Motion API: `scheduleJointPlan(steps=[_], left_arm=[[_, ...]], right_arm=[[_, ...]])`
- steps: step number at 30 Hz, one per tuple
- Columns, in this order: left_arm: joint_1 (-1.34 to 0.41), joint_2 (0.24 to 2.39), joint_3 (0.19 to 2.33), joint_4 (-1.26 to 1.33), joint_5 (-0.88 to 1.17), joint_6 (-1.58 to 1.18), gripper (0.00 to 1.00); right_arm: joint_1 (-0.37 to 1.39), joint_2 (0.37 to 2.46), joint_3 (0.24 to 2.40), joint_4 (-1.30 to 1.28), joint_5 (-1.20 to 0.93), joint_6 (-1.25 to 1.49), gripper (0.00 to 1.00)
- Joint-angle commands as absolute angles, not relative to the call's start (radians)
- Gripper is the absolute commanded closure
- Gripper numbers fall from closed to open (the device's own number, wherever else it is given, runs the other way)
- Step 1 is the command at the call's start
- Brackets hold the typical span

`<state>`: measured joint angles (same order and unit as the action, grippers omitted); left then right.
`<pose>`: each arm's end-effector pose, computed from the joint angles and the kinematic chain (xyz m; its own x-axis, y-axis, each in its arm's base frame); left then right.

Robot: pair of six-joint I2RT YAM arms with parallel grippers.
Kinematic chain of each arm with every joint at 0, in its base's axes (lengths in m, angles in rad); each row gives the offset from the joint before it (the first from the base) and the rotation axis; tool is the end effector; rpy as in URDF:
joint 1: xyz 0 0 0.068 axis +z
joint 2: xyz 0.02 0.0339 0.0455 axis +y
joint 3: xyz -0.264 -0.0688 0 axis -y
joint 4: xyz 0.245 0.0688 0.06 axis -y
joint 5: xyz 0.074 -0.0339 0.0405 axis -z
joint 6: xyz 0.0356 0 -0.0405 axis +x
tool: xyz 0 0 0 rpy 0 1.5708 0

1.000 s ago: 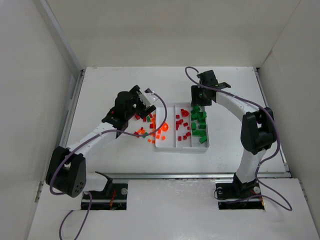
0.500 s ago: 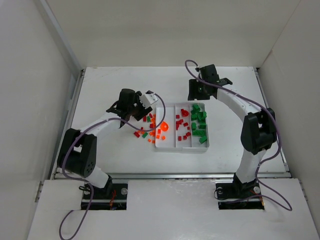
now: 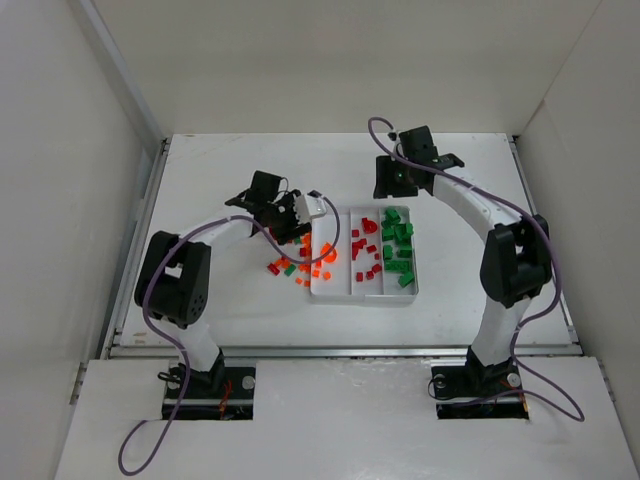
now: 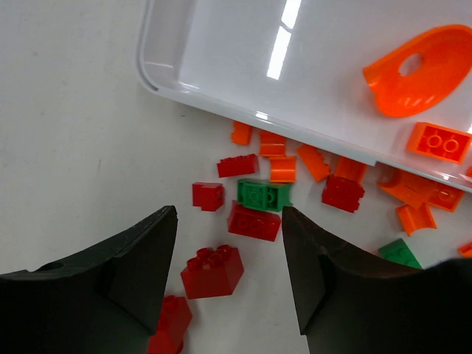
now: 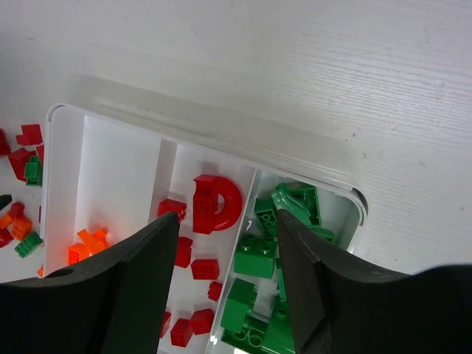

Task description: Sort the legos into containers by color

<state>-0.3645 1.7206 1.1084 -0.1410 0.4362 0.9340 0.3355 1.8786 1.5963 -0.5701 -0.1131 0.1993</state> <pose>0.3421 -0.1466 0.2102 0.1113 0.7375 -0.6661 0.8771 0.2422 0.4147 0.3990 0.1434 0.2721 -0.7755 -0.0621 -0.6283 -0.2487 0.9447 0.2136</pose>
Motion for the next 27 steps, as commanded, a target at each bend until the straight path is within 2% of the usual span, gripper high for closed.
scheduleJointPlan(steps=[1,20,27], left_arm=[[-0.365,1.724,1.146,-0.236,0.535,1.020,0.44],[-0.365,1.845,1.190,-0.210,0.485,0.999,0.43],[-0.365,1.865,1.221,-0.222,0.485,0.999,0.45]], right_arm=[[0.344,1.891,1.640,-0.557,-0.115,0.181,0.39],[0.344,1.910,1.660,-0.584,-0.106,0.130,0.38],[0.344,1.910,1.660,-0.584,-0.097,0.121,0.38]])
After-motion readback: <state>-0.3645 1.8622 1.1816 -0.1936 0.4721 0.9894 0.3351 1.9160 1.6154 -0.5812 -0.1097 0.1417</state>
